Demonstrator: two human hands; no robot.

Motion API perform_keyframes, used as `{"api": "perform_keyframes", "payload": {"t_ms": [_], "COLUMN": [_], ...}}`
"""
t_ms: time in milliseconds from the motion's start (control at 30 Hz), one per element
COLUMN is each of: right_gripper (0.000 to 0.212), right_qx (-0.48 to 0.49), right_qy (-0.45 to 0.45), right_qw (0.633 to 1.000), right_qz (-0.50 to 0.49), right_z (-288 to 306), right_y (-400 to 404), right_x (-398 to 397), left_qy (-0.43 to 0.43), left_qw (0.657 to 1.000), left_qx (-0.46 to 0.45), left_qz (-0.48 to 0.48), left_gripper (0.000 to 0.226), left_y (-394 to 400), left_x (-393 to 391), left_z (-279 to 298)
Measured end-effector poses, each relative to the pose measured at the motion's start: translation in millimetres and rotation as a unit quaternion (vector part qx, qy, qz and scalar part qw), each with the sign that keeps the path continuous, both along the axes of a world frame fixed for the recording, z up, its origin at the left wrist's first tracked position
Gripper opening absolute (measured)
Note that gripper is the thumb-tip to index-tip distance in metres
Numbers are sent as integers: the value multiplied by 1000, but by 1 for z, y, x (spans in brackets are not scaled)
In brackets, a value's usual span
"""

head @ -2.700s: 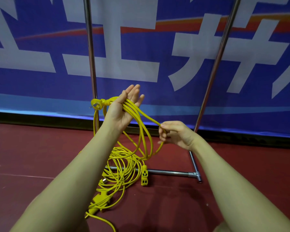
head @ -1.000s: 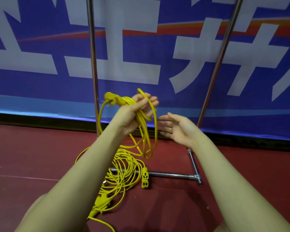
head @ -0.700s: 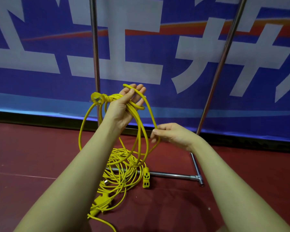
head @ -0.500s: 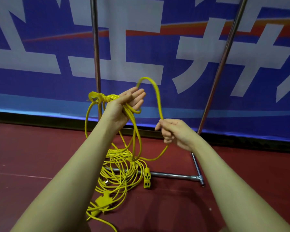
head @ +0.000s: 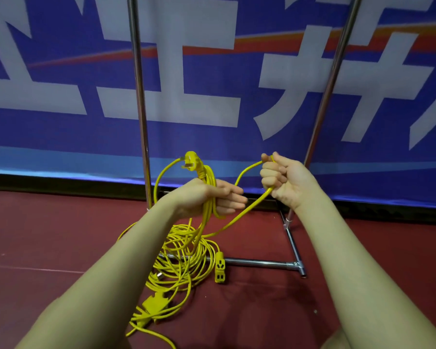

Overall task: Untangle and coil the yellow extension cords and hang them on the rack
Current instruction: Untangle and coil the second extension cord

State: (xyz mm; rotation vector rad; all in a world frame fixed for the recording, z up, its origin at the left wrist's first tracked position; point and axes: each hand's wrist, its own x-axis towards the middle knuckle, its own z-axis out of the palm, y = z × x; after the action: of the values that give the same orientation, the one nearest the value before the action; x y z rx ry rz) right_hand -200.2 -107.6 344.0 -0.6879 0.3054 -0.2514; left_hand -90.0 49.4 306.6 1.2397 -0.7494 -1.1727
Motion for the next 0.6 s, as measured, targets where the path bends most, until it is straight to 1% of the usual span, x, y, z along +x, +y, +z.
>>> {"api": "perform_keyframes", "payload": {"t_ms": [67, 133, 267, 333, 400, 467, 533, 600], "right_gripper": [37, 37, 38, 40, 41, 40, 37, 32], "right_qx": [34, 44, 40, 7, -53, -99, -141, -189], "right_qy": [6, 6, -3, 3, 16, 30, 52, 79], "right_qw": [999, 999, 999, 999, 997, 993, 988, 978], "right_qz": [-13, -24, -35, -48, -57, -52, -47, -33], "right_z": [0, 1, 1, 0, -1, -3, -6, -13], "right_y": [-3, -4, -4, -5, -6, -8, -7, -3], "right_x": [0, 0, 2, 3, 2, 0, -1, 1], "left_qy": [-21, -47, -124, -137, -94, -19, 43, 84], "left_qw": [999, 996, 986, 985, 993, 997, 989, 976], "left_qx": [5, 5, 0, -11, -36, -80, -138, -179], "left_qz": [-39, -77, -112, -102, -64, -14, 36, 93], "left_gripper": [25, 26, 20, 13, 13, 12, 7, 13], "left_y": [-3, -5, -8, -10, -11, -12, -12, -13], "left_x": [-5, -10, -18, -18, -13, -7, -2, 0], "left_z": [-4, -7, -9, -9, -9, -8, -5, 1]}}
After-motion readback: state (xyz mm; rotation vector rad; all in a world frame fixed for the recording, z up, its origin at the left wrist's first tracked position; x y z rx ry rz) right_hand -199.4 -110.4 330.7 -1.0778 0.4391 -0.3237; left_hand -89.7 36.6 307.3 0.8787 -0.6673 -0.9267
